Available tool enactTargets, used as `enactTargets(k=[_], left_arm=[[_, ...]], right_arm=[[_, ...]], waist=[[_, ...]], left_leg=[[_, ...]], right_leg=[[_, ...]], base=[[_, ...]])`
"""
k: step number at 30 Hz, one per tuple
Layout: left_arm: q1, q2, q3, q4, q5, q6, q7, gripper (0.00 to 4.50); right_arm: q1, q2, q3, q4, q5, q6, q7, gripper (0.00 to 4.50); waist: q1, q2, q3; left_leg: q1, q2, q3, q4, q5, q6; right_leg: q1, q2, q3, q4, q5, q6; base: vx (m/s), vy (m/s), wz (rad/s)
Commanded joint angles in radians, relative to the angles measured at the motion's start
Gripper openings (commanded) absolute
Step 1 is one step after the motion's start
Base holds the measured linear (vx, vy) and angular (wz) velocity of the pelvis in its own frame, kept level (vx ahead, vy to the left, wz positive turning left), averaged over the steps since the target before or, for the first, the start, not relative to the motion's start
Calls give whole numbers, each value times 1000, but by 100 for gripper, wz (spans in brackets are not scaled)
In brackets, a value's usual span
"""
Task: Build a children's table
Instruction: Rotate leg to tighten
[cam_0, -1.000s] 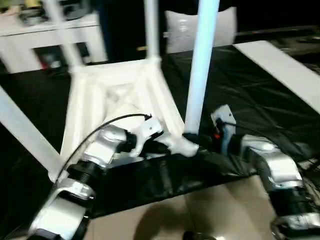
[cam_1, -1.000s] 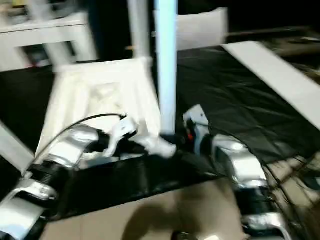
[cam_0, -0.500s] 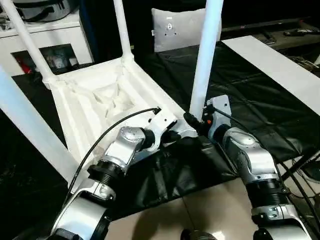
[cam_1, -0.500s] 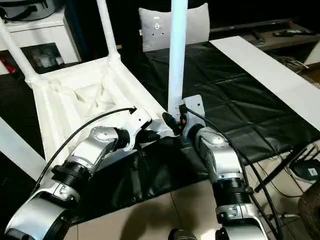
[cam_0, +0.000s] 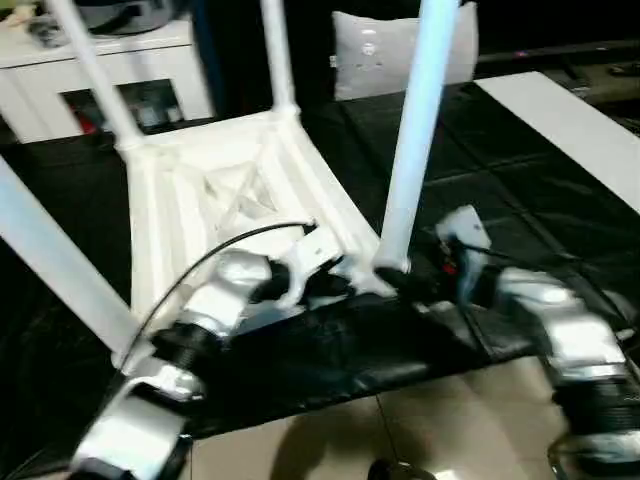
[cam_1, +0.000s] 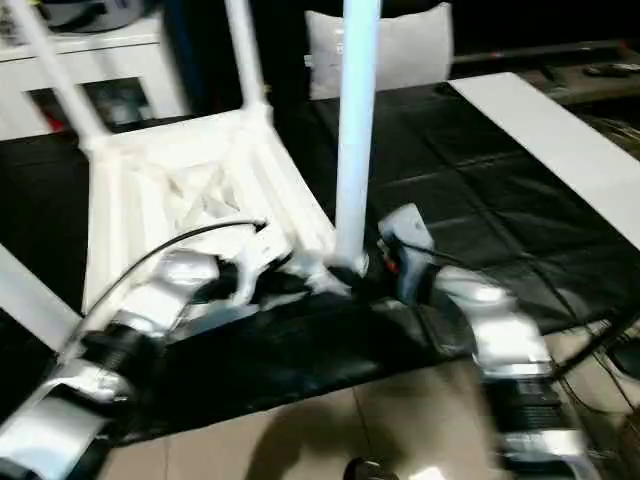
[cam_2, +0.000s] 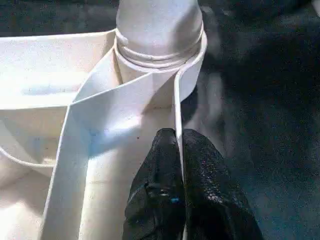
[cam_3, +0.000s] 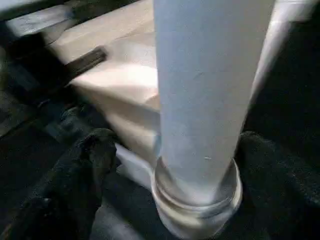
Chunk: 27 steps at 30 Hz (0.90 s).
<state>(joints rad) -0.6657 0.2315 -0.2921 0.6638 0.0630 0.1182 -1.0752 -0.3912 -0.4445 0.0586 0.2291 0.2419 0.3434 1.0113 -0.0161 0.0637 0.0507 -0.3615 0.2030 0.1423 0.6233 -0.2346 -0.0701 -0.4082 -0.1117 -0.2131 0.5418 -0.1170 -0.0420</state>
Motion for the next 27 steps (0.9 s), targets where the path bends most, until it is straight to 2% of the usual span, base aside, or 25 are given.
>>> enactTargets(k=[1,2,3,4,5,7,8,10,11,13,16,18,19,22,25,27], left_arm=[[-16,8,-20,-22,-17,-53,-76,0],[-15,22,-31,-22,-20,-66,-118,0],[-14,44,-51,-22,-18,-89,-176,0],[-14,44,-51,-22,-18,-89,-176,0],[-13,61,-66,-23,-14,-104,-221,0],[-14,77,-83,-20,-7,-126,-263,0],[-16,84,-91,-16,-5,-140,-280,0],[-21,96,-108,-8,1,-163,-313,0],[-24,98,-112,-4,1,-168,-327,0],[-28,100,-116,-1,1,-173,-343,0],[-36,103,-122,3,-3,-184,-374,0],[-38,104,-125,3,-6,-187,-389,0],[-39,104,-126,3,-8,-188,-395,0],[-41,105,-128,8,-9,-196,-404,0],[-42,105,-129,14,-10,-203,-411,0],[-41,106,-129,17,-9,-207,-410,0]], right_arm=[[-7,-11,26,-35,24,1,75,441],[-9,-36,35,-37,33,6,119,441],[-13,-68,55,-38,29,-4,173,441],[-13,-68,55,-38,29,-4,173,441],[-19,-90,72,-34,17,-22,210,441],[-23,-106,90,-29,9,-42,252,441],[-26,-114,97,-27,15,-42,275,441],[-32,-123,108,-21,23,-48,313,441],[-35,-126,114,-18,27,-45,331,427],[-38,-130,122,-15,27,-40,348,415],[-42,-136,145,-15,41,-16,388,398],[-43,-136,152,-17,46,-9,400,370],[-44,-136,156,-17,46,-9,405,370],[-48,-134,160,-7,38,-14,405,337],[-58,-131,156,14,32,2,393,324],[-64,-128,154,21,32,-2,391,296]], waist=[[9,-23,-78],[16,-22,-78],[26,-25,-79],[31,-25,-80],[41,-22,-81],[59,-21,-83],[62,-23,-83],[74,-23,-84],[82,-29,-84],[91,-28,-81],[99,-32,-80],[103,-31,-81],[104,-31,-82],[104,-31,-82],[104,-33,-82],[104,-33,-82]], left_leg=[[-9,26,-1,-69,-117,128],[-6,26,0,-69,-112,120],[-3,28,1,-70,-105,118],[0,30,1,-71,-101,120],[2,33,2,-70,-86,119],[6,37,5,-70,-57,120],[5,37,5,-70,-54,122],[4,38,6,-70,-46,125],[6,39,8,-70,-46,124],[6,38,10,-72,-52,114],[8,37,11,-74,-65,100],[10,37,12,-74,-72,93],[10,37,12,-74,-71,91],[8,37,12,-74,-65,89],[7,35,13,-73,-67,87],[8,34,13,-73,-68,86]], right_leg=[[80,-57,64,-65,-400,-49],[77,-56,66,-64,-403,-51],[76,-56,69,-62,-398,-53],[75,-55,71,-60,-390,-58],[72,-57,75,-54,-369,-71],[68,-58,81,-46,-326,-95],[70,-57,81,-44,-319,-100],[72,-58,83,-41,-311,-105],[70,-60,84,-41,-316,-106],[71,-59,84,-44,-344,-98],[71,-60,84,-48,-378,-83],[69,-59,84,-51,-390,-77],[70,-59,85,-50,-387,-77],[70,-58,85,-49,-377,-78],[70,-58,83,-51,-387,-75],[70,-57,82,-52,-395,-70]], base=[[0,0,0],[0,0,0],[0,0,0],[0,0,0],[0,0,0],[0,0,0],[0,0,0],[0,0,0],[0,0,0],[0,0,0],[0,0,0],[0,0,0],[0,0,0],[0,0,0],[0,0,0],[0,0,0]])
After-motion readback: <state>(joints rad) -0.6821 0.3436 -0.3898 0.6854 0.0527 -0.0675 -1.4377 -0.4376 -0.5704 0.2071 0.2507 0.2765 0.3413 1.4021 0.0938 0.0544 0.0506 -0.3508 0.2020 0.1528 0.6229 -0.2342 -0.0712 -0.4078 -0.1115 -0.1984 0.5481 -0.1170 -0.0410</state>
